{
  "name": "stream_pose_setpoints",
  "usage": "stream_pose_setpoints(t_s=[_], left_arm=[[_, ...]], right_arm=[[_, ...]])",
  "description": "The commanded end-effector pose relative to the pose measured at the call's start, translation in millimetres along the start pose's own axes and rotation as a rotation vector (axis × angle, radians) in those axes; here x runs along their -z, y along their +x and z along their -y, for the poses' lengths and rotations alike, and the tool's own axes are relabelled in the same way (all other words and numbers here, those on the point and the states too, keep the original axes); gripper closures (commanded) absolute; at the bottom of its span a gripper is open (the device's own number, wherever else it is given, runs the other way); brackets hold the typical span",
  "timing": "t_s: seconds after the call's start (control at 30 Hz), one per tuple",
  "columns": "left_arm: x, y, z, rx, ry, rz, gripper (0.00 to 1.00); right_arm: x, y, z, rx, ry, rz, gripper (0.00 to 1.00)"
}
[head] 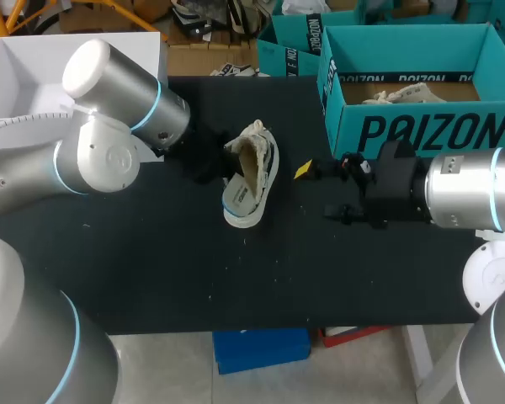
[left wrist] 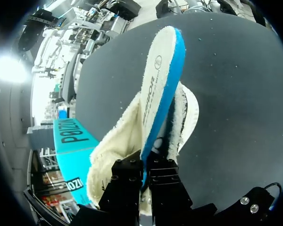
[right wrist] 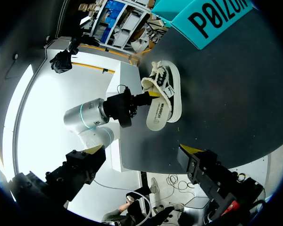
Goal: Take the shoe out of the shoebox, open the shoe tongue, remove and reinsert the insole, then place the shoe into the shoebox
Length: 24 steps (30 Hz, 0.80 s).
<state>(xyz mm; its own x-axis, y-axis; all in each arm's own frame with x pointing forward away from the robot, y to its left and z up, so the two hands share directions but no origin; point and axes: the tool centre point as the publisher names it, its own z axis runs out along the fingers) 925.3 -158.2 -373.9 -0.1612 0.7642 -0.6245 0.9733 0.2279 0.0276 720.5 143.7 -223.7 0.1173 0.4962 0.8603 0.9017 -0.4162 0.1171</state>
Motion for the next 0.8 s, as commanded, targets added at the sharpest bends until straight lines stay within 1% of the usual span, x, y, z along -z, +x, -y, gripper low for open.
stream_pose_setpoints(t_s=[0.03,0.17,0.27,0.37,0.4,0.43,0.47,0.5,0.53,0.57,0.67,0.8], left_arm=[[1,-4.6,-2,0.003,-0.023,-0.018,1.0],[1,-3.8,-7,0.02,-0.058,-0.05,1.0],[1,-2.1,-7,0.026,-0.049,-0.05,1.0],[0,-0.2,-3,0.025,-0.029,-0.045,1.0],[1,0.1,-1,0.027,-0.021,-0.04,0.96],[3,0.2,1,0.031,-0.013,-0.032,0.87],[5,-0.4,3,0.031,-0.005,-0.024,0.74],[8,-1.3,6,0.027,0.001,-0.019,0.64],[11,-1.9,8,0.02,0.003,-0.013,0.56],[14,-2.6,11,0.017,0.005,-0.008,0.51],[23,-3.2,17,0.012,0.017,0.011,0.48],[27,-1.6,25,0.008,0.027,0.025,0.51]], right_arm=[[0,0.2,-0.2,0.0,0.001,0.001,0.0],[0,0.2,-0.2,0.0,0.001,0.001,0.0],[0,0.2,-0.2,0.0,0.001,0.001,0.0],[0,0.2,-0.2,0.0,0.001,0.001,0.0],[0,0.2,-0.2,0.0,0.001,0.001,0.0],[0,0.2,-0.2,0.0,0.001,0.001,0.0],[0,0.2,-0.2,0.0,0.001,0.001,0.0],[0,0.2,-0.2,0.0,0.001,0.001,0.0],[0,0.2,-0.2,0.0,0.001,0.001,0.0],[0,0.2,-0.2,0.0,0.001,0.001,0.0],[0,0.2,-0.2,0.0,0.001,0.001,0.0],[0,0.2,-0.2,0.0,0.001,0.001,0.0]])
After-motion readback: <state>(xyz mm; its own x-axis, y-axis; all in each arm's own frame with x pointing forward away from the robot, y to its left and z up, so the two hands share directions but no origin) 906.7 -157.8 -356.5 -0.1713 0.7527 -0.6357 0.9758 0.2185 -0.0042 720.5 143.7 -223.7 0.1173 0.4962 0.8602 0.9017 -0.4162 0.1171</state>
